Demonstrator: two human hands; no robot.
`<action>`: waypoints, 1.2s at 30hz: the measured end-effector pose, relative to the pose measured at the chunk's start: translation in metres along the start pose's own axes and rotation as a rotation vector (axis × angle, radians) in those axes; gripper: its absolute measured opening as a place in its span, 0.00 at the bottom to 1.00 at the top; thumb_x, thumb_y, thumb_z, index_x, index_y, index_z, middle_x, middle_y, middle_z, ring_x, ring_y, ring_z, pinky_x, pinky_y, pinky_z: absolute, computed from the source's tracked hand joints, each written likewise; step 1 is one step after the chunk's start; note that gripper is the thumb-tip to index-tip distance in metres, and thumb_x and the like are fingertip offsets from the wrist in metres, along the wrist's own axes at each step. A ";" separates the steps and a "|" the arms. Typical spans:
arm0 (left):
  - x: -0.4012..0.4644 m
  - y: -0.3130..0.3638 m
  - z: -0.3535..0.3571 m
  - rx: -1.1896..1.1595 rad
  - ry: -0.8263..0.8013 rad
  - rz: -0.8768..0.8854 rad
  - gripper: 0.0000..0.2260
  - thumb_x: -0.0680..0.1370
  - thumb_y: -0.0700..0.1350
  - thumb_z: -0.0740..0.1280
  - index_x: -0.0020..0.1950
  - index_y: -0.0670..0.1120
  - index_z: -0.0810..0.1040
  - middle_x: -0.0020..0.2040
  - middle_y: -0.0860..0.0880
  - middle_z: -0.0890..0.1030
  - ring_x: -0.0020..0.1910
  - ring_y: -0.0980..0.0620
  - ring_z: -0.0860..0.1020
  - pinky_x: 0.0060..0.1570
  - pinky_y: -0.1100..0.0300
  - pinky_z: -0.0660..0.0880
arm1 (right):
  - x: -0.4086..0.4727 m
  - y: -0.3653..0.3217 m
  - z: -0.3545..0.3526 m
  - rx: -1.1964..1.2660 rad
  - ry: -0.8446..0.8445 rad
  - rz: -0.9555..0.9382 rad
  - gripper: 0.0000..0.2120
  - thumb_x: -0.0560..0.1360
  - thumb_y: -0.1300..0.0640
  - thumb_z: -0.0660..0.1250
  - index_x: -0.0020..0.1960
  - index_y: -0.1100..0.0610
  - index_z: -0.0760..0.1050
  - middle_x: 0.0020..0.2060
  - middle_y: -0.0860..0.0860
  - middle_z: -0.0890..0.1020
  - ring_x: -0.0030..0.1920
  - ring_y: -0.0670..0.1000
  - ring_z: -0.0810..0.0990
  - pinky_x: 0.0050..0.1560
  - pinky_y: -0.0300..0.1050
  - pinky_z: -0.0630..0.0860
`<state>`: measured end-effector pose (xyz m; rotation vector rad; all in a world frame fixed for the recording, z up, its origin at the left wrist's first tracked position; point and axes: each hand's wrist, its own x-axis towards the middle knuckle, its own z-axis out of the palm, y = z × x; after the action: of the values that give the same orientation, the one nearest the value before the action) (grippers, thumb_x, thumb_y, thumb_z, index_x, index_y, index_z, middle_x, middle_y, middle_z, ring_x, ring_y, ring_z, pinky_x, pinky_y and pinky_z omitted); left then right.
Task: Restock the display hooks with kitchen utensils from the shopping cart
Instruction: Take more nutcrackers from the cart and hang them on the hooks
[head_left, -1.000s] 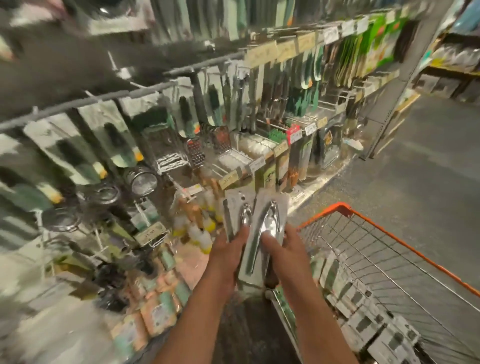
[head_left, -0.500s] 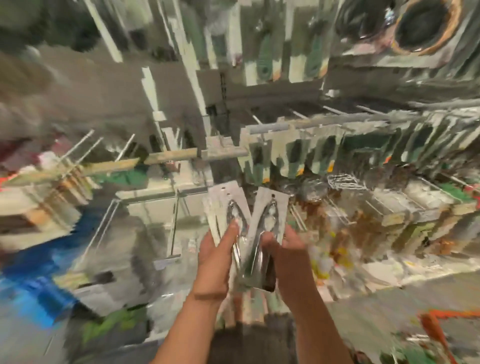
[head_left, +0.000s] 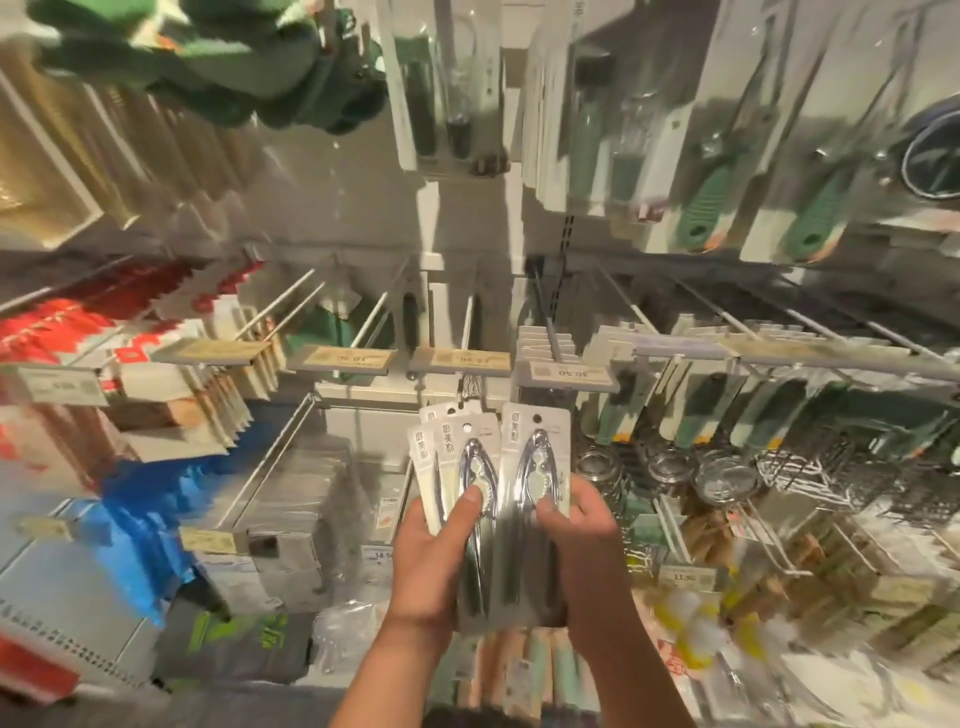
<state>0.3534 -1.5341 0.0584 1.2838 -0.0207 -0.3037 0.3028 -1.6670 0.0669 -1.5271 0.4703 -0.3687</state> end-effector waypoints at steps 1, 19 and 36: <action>0.001 0.001 0.002 -0.001 0.005 -0.004 0.13 0.81 0.44 0.70 0.65 0.44 0.81 0.56 0.45 0.87 0.56 0.45 0.86 0.57 0.49 0.81 | 0.001 -0.003 -0.002 0.004 0.006 0.010 0.07 0.79 0.60 0.67 0.47 0.47 0.79 0.32 0.45 0.81 0.35 0.46 0.80 0.40 0.50 0.75; 0.010 0.000 0.019 -0.020 0.125 -0.012 0.12 0.80 0.46 0.73 0.63 0.46 0.83 0.54 0.49 0.88 0.57 0.48 0.86 0.63 0.47 0.79 | 0.033 -0.016 -0.023 0.052 0.050 -0.050 0.09 0.83 0.59 0.67 0.60 0.48 0.77 0.55 0.37 0.81 0.64 0.36 0.78 0.61 0.28 0.72; 0.007 -0.001 0.018 -0.027 0.009 -0.098 0.11 0.81 0.46 0.72 0.62 0.47 0.84 0.55 0.46 0.88 0.56 0.48 0.86 0.63 0.48 0.78 | 0.073 0.004 -0.011 0.066 0.110 0.218 0.35 0.81 0.46 0.69 0.81 0.56 0.58 0.77 0.55 0.67 0.75 0.58 0.68 0.74 0.56 0.66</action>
<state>0.3567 -1.5528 0.0614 1.2616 0.0542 -0.3814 0.3597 -1.7132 0.0582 -1.3811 0.6978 -0.2960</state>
